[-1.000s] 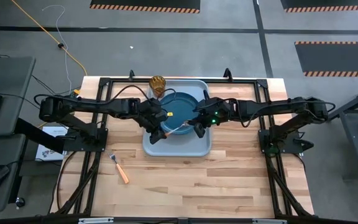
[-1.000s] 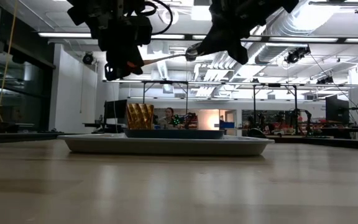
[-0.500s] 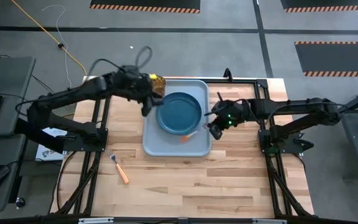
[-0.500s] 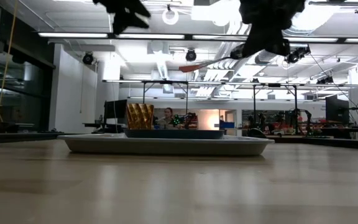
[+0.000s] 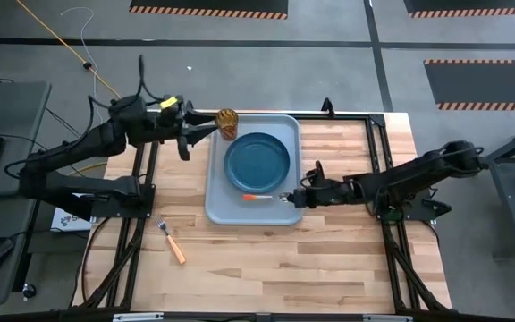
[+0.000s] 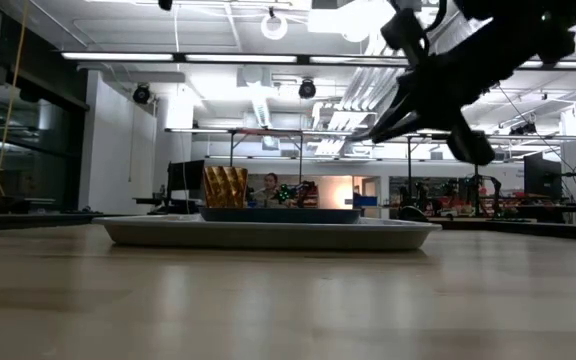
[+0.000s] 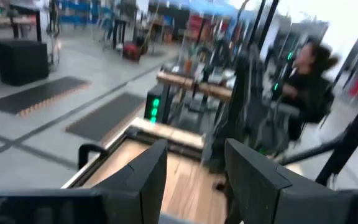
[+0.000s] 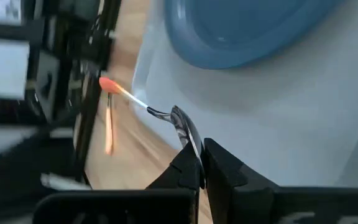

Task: Pick and place plate/cup/fork/spoon on tray
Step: Put the orange spoon on the bottom side of the light blue tray

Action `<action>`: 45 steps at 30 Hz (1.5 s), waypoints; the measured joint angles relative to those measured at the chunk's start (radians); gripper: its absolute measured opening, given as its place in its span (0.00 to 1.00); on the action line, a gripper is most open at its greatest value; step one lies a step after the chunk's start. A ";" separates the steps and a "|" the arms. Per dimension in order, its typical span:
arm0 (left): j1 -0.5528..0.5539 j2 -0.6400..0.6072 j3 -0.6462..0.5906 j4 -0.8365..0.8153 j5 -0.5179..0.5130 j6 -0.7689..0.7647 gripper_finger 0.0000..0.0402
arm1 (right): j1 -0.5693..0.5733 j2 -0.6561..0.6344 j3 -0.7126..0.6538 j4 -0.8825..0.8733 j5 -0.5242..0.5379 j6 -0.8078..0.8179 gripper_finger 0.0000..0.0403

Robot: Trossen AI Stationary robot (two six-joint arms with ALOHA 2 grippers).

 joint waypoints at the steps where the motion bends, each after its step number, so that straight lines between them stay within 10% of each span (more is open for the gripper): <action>1: -0.002 -0.014 -0.025 0.033 -0.010 -0.013 0.38 | 0.003 0.022 0.000 0.018 0.014 0.029 0.00; 16: -0.004 -0.085 -0.107 0.079 -0.031 -0.064 0.38 | -0.051 0.401 0.219 -0.003 -0.069 0.155 0.00; 45: -0.004 -0.119 -0.107 0.077 -0.028 -0.056 0.38 | -0.126 0.422 0.230 -0.052 -0.143 0.182 0.10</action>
